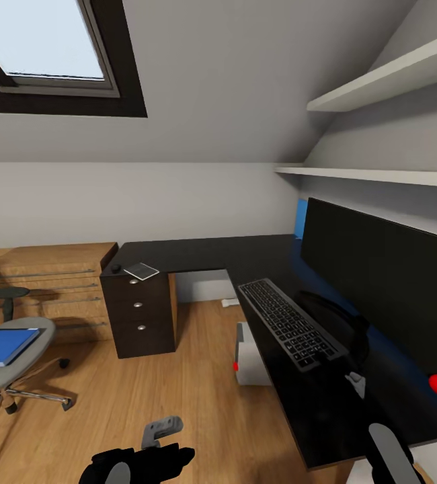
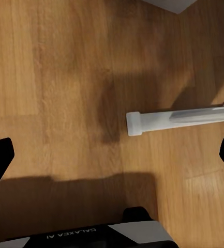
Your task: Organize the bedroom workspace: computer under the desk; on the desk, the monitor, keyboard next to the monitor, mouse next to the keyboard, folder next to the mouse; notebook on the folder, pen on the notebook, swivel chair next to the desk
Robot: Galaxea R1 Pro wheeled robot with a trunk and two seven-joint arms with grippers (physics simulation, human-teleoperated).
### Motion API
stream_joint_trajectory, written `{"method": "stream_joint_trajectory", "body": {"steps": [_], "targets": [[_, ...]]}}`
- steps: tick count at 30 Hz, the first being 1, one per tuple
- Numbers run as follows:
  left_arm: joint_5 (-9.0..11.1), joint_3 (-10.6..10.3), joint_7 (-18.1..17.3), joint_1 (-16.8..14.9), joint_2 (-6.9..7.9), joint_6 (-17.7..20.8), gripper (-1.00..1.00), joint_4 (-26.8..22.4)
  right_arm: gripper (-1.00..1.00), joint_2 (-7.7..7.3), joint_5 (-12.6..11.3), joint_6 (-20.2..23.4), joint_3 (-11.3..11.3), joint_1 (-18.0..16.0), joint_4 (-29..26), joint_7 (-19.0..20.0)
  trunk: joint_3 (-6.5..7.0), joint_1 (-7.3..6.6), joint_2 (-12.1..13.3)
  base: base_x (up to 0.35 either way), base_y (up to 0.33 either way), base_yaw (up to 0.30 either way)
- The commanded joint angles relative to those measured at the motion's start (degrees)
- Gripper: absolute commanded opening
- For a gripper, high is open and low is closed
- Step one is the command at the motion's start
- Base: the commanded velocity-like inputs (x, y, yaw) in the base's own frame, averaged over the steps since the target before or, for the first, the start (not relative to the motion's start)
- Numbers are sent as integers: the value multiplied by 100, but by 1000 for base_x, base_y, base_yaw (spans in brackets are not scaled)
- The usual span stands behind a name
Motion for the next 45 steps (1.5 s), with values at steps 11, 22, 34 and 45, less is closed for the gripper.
{"method": "stream_joint_trajectory", "body": {"steps": [11, 22, 34, 45], "targets": [[60, -7, 59, -4, -1, 14, 100, -6, -100, 144, -32, -209, 19, -4, -4, -371, -6, 0, -3, 0, 0, 0], [60, -7, 61, 0, -1, 14, 100, -6, -100, 174, -47, -467, 26, -4, 4, -601, -6, 0, -3, 0, 0, 0], [60, -7, 61, -1, -1, 14, 100, -6, -100, 181, -52, -919, 56, -4, 13, -846, -6, 0, -3, 0, 0, 0], [60, -7, 61, -5, -1, 14, 100, -6, -100, 181, -52, -938, 147, -4, 13, -855, -6, 0, -3, 4, 0, 0]]}}
